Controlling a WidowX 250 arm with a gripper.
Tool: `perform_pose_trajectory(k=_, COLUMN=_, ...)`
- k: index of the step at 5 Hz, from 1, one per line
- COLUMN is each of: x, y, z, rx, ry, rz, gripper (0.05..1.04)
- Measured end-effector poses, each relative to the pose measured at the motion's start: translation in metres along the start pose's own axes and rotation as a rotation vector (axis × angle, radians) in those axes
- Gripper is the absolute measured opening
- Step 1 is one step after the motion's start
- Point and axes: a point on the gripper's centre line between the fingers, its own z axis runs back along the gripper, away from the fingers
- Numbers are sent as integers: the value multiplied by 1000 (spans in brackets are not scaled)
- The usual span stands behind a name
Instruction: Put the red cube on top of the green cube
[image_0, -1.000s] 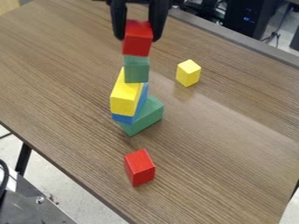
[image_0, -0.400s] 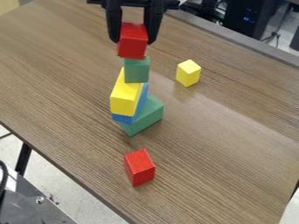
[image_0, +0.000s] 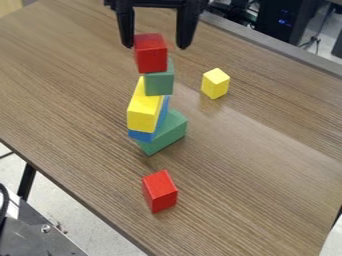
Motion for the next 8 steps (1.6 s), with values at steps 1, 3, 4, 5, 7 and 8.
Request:
perform_pose_trajectory(k=1, x=0, y=-1, z=0, rx=3, ry=-6, rz=-1, gripper=1000)
perform_pose_trajectory(k=3, x=-16, y=-20, z=35, rx=-39, ry=-175, rz=-36, gripper=1000)
perform_pose_trajectory(k=4, x=-39, y=-28, z=78, rx=-65, ry=-312, rz=-58, gripper=1000)
perform_pose_trajectory(k=5, x=-50, y=-39, z=80, rx=-11, ry=-322, rz=-137, gripper=1000)
perform_pose_trajectory(k=7, x=-61, y=-56, z=28, rx=125, ry=-182, rz=-301, gripper=1000)
perform_pose_trajectory(k=8, x=-70, y=-54, z=-1, rx=157, ry=-125, rz=-359, gripper=1000)
